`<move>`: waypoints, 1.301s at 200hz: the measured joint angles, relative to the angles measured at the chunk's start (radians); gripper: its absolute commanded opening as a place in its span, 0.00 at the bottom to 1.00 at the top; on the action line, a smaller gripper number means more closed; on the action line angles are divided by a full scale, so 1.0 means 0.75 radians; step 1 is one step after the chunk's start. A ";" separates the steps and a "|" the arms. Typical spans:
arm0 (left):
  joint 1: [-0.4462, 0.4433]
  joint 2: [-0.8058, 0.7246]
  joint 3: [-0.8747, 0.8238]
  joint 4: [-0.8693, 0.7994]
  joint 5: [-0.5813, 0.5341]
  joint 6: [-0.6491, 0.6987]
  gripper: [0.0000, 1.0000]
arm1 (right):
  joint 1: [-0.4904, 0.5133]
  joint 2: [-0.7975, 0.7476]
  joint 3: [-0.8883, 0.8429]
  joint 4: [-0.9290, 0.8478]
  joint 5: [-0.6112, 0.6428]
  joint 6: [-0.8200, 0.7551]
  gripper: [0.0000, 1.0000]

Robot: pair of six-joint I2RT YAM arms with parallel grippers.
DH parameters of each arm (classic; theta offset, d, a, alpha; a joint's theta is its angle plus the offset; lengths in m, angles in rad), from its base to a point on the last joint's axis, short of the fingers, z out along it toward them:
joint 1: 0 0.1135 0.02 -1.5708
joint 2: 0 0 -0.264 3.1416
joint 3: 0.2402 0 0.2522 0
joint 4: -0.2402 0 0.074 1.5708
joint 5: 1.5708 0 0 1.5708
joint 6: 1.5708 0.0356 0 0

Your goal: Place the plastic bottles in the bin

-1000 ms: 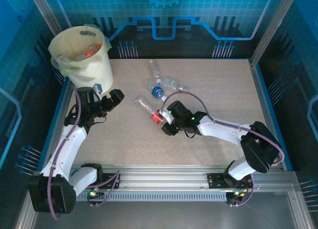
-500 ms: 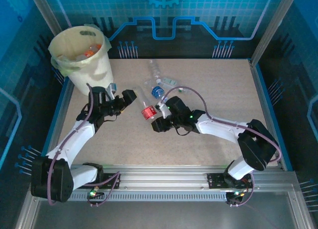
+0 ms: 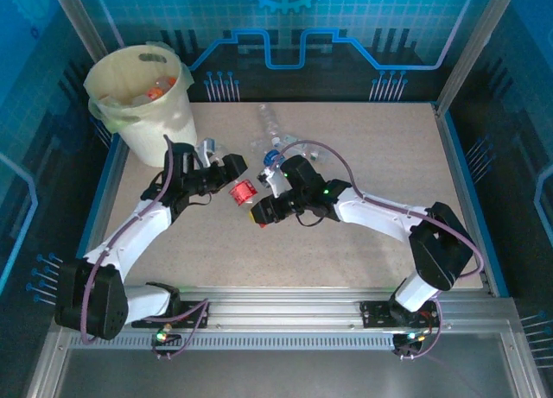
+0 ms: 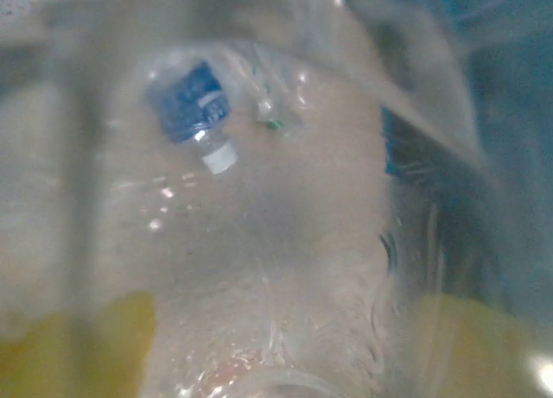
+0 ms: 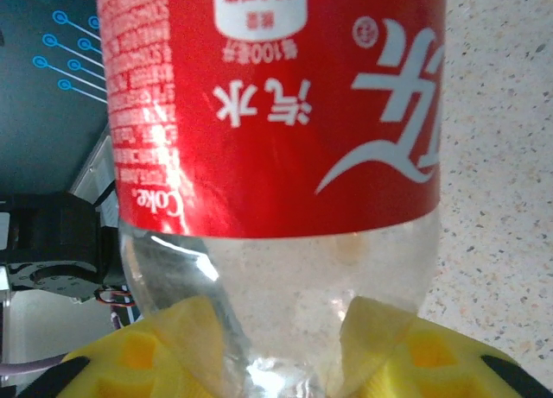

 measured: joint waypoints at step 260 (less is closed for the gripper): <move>-0.001 0.006 0.020 0.065 -0.053 0.006 0.49 | -0.012 -0.227 -0.081 0.017 0.231 0.008 1.00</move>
